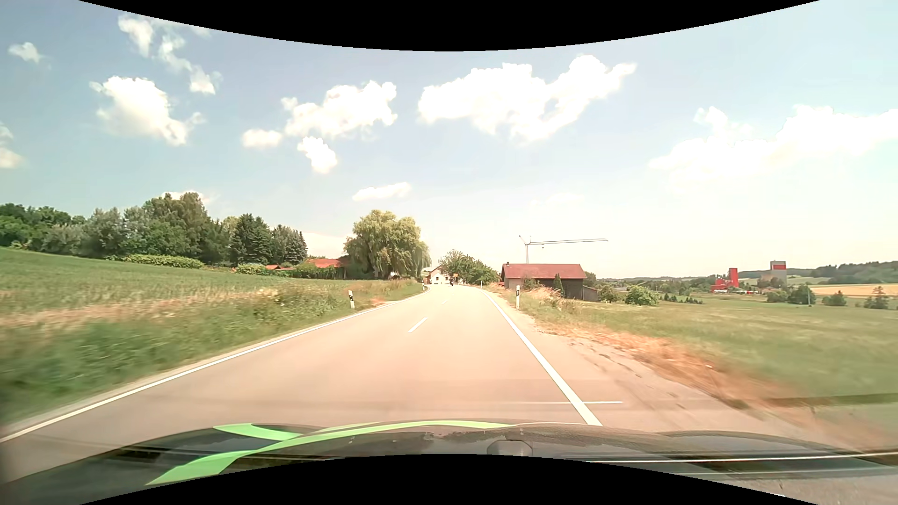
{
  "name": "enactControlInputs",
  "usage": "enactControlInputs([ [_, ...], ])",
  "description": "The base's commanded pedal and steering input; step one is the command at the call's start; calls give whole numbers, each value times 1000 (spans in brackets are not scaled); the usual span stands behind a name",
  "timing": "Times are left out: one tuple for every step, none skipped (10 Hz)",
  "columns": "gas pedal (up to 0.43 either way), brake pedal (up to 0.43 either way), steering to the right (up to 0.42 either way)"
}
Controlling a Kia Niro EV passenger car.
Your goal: Follow the waypoints while adhering to traffic rules and regulations
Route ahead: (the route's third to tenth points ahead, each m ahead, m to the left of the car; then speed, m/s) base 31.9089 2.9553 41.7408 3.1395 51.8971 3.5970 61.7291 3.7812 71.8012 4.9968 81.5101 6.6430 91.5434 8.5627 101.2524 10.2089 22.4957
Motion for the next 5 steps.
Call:
enactControlInputs([
  [67, 0, -3],
  [59, 0, -2],
  [59, 0, -3],
  [47, 0, -2],
  [47, 0, -3],
])
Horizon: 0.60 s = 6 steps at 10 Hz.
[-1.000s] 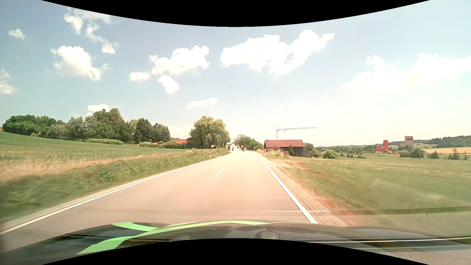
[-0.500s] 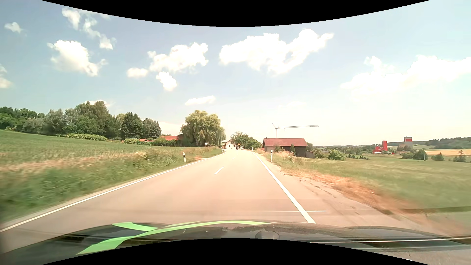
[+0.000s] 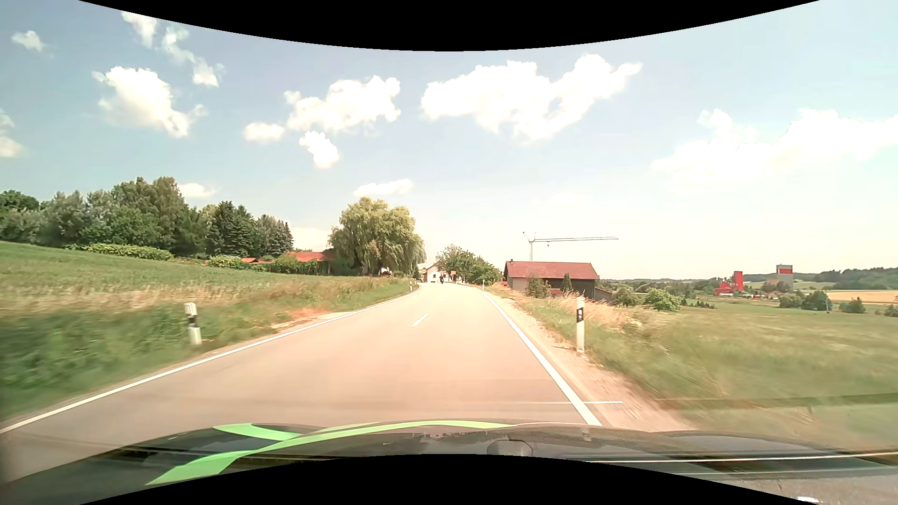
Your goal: Follow the waypoints while adhering to traffic rules and regulations
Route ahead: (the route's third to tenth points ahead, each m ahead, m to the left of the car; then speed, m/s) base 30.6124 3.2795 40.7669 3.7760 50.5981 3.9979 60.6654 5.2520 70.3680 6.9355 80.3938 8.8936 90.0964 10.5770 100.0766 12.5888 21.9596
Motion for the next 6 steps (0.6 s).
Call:
enactControlInputs([
  [47, 0, -4],
  [47, 0, -4],
  [47, 0, -5],
  [47, 0, -6],
  [47, 0, -8],
  [47, 0, -8],
])
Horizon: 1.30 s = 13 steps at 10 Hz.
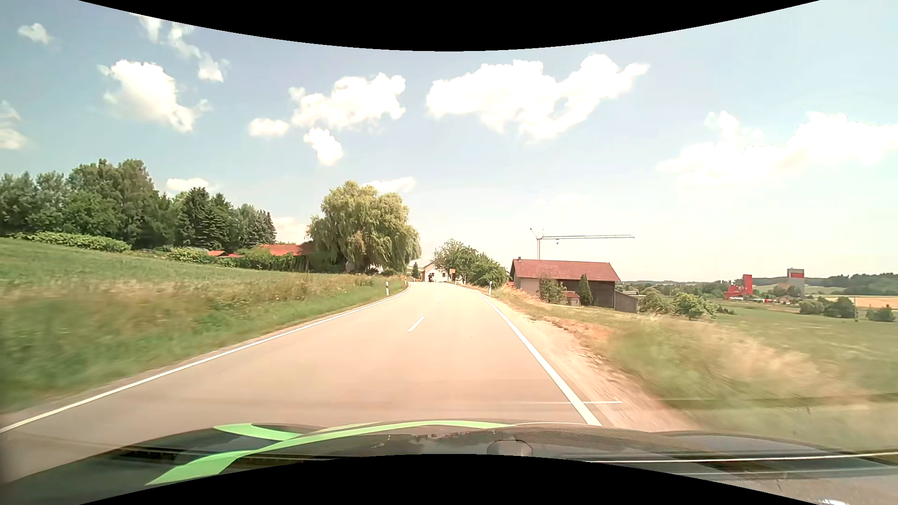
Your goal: Follow the waypoints while adhering to traffic rules and regulations
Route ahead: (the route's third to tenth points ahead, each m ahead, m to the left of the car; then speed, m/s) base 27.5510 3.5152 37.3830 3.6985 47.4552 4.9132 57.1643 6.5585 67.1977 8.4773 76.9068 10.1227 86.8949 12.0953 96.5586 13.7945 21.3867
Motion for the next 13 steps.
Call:
enactControlInputs([
  [47, 0, -9],
  [47, 0, -12],
  [39, 0, -16],
  [39, 0, -16],
  [39, 0, -16],
  [28, 0, -16],
  [20, 0, -16],
  [8, 0, -16],
  [8, 0, -16],
  [0, 0, -17],
  [0, 0, -18],
  [0, 0, -18],
  [0, 0, -18],
])
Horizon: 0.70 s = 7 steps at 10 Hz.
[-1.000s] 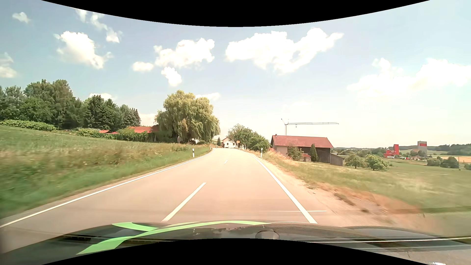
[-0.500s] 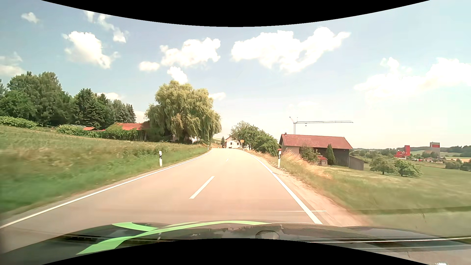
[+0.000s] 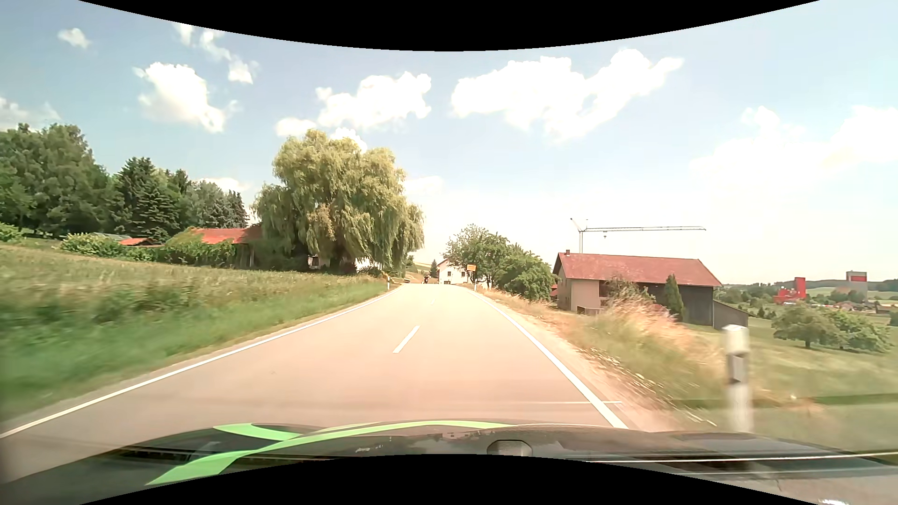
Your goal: Follow the waypoints while adhering to traffic rules and regulations
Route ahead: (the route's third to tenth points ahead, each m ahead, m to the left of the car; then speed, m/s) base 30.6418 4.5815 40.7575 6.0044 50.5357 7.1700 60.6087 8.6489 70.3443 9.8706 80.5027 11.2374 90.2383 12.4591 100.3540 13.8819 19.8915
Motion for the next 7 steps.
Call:
enactControlInputs([
  [0, 0, -18],
  [0, 0, -18],
  [0, 0, -18],
  [0, 0, -19],
  [0, 0, -20],
  [0, 0, -20],
  [0, 0, -20],
])
